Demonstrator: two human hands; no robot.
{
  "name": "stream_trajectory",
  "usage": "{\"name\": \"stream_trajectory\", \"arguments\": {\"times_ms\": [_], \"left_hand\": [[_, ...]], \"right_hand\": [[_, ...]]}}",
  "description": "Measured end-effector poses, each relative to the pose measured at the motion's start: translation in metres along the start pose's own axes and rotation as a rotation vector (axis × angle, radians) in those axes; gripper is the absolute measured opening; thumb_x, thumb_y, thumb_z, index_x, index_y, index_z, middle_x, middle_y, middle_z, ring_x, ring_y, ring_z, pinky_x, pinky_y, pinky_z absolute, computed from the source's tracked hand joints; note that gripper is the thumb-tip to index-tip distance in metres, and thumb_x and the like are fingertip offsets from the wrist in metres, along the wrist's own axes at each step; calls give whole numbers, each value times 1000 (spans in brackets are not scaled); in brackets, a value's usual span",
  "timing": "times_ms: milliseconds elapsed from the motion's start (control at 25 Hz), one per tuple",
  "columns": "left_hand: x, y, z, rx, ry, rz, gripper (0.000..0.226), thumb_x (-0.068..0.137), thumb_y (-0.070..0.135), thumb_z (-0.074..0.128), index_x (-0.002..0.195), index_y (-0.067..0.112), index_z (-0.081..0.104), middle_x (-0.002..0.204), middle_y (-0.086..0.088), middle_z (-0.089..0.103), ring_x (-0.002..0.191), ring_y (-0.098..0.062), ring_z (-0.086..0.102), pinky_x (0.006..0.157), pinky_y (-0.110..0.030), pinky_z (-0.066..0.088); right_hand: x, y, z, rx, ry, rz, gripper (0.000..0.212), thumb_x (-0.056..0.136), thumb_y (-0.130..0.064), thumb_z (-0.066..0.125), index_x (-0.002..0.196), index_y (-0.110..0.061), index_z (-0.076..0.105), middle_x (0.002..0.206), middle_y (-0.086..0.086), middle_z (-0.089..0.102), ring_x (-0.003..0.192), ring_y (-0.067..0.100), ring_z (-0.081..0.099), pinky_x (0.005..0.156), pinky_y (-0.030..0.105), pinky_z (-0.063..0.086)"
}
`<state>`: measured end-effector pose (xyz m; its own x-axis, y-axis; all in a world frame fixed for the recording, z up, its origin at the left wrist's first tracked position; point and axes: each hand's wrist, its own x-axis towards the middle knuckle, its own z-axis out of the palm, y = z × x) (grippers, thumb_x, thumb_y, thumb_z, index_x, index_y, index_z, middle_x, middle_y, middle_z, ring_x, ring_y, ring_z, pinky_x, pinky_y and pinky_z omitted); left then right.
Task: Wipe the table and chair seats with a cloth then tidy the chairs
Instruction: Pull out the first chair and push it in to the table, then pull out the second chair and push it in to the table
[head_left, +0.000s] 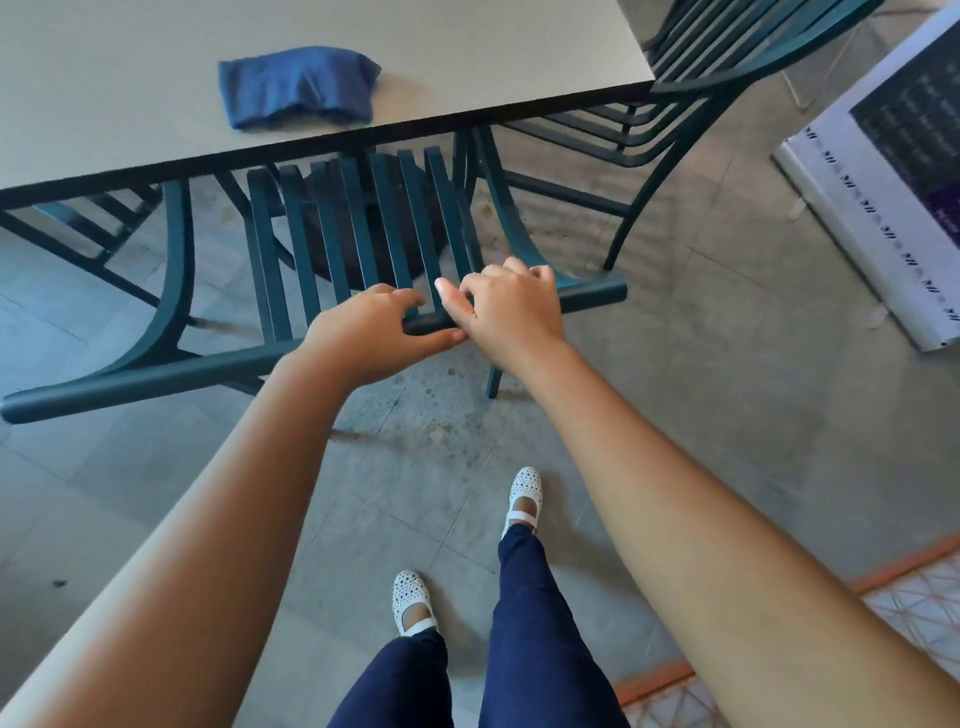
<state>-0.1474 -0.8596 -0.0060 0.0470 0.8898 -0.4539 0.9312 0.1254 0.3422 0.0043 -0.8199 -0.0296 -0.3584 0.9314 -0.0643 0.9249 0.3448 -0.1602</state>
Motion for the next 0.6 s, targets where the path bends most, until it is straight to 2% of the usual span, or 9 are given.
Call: {"name": "stream_trajectory", "arguments": {"times_ms": [160,320,440,520,600], "left_hand": [[19,32,1,-78,-82,-33,96,62,82,44,141,29,36,143,-2,43,125,-22,45,96,-40,42],[39,74,-7,-200,-190,9,98,58,78,50,143,32,34,150,1,33,134,-20,36,106,-36,32],[63,112,-14,-264,-212,-17,94,61,78,46,143,35,33,155,3,23,136,-20,33,108,-37,30],[82,136,-14,-308,-196,-31,86,68,75,38,143,33,34,154,2,24,134,-22,37,108,-38,32],[105,157,-12,-272,-196,-37,81,73,71,34,143,29,36,151,-1,31,130,-22,41,106,-38,35]], "right_hand": [[0,37,-9,24,-97,10,56,95,-56,27,104,-19,69,108,1,67,115,22,49,102,46,25],[2,81,-26,66,-241,54,52,97,-53,24,118,-23,61,122,1,60,120,24,45,103,49,24],[10,134,-35,219,-375,124,51,97,-53,25,135,-25,45,136,3,49,126,27,39,102,48,31],[18,168,-35,374,-471,137,53,97,-53,28,143,-26,33,143,5,41,131,27,35,104,46,33],[29,198,-31,411,-500,138,55,98,-51,30,145,-24,29,146,6,38,133,27,34,105,45,34]]}}
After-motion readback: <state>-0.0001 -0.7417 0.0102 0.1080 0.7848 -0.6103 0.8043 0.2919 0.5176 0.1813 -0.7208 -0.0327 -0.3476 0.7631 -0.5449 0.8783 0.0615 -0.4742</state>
